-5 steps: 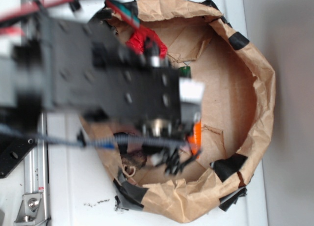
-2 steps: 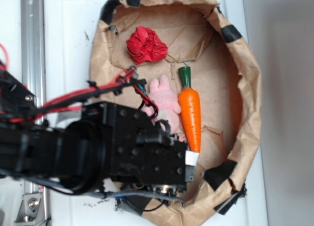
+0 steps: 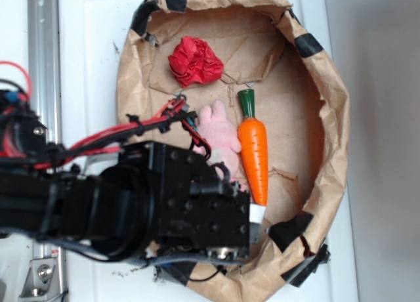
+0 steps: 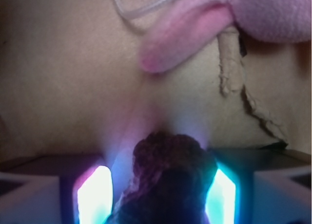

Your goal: Grab the rock.

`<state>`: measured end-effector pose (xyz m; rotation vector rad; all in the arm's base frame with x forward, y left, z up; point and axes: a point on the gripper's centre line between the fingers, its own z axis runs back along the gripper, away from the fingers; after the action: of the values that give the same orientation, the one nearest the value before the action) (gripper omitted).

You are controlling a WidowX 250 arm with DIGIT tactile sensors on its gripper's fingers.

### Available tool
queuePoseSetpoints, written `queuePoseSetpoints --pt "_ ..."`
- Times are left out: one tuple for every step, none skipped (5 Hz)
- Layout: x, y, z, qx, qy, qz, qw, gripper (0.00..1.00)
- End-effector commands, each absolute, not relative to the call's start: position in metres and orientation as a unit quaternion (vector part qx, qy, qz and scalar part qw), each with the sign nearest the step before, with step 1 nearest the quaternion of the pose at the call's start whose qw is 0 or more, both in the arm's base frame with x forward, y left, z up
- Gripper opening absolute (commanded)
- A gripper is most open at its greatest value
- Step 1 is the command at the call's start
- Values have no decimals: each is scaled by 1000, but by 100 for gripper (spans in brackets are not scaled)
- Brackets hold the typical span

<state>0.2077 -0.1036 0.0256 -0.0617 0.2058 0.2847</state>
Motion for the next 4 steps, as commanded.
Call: queuePoseSetpoints --pt "217 -64 120 -32 -14 122 992 0" --pt "226 -32 151 -17 -53 142 988 0" --pt "240 -19 168 -17 -74 146 986 0" --pt "251 -22 173 -20 -95 133 986 0"
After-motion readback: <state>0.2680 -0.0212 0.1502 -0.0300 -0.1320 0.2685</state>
